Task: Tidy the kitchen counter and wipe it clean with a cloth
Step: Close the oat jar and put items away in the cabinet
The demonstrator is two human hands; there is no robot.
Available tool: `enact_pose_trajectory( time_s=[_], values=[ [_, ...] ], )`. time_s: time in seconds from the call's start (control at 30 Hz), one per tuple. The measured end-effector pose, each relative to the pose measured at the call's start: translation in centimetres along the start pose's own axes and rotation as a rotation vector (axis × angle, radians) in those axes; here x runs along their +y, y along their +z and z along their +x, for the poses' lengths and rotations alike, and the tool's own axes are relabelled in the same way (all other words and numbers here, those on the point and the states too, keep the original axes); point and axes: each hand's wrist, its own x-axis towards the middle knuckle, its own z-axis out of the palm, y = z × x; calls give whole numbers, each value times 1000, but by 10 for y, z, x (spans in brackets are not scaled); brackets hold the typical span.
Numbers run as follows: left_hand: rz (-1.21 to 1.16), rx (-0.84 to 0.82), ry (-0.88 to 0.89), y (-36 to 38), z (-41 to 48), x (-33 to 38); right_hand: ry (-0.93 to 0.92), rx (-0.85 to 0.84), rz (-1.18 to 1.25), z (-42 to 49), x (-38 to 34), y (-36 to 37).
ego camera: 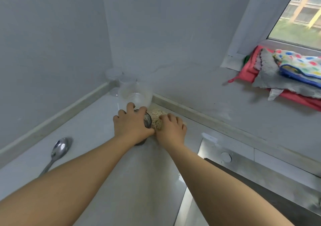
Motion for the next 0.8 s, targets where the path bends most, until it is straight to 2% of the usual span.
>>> enact_pose_trajectory(
  time_s=[0.1,0.27,0.47,0.5,0.57,0.63,0.7,0.8],
  values=[
    [22,-5,-28,-4,-1,-13,-28,-29,-73,3,-2,10],
    [23,-1,-42,-6,-4,-26,-87,46,-257,4,8,13],
    [41,7,-38,0,-9,-24,-83,48,-318,0,10,5],
    [76,36,-4,0,-12,-22,-72,46,-322,-3,12,2],
    [117,222,141,4,-16,-16,-47,39,-332,-8,18,-4],
    [40,305,328,5,-22,-5,-23,32,-334,-15,27,-11],
    [-127,199,444,10,-29,13,-14,31,-331,-23,36,-17],
    [-220,-40,341,25,-29,40,-29,30,-319,-32,47,-19]
  ],
)
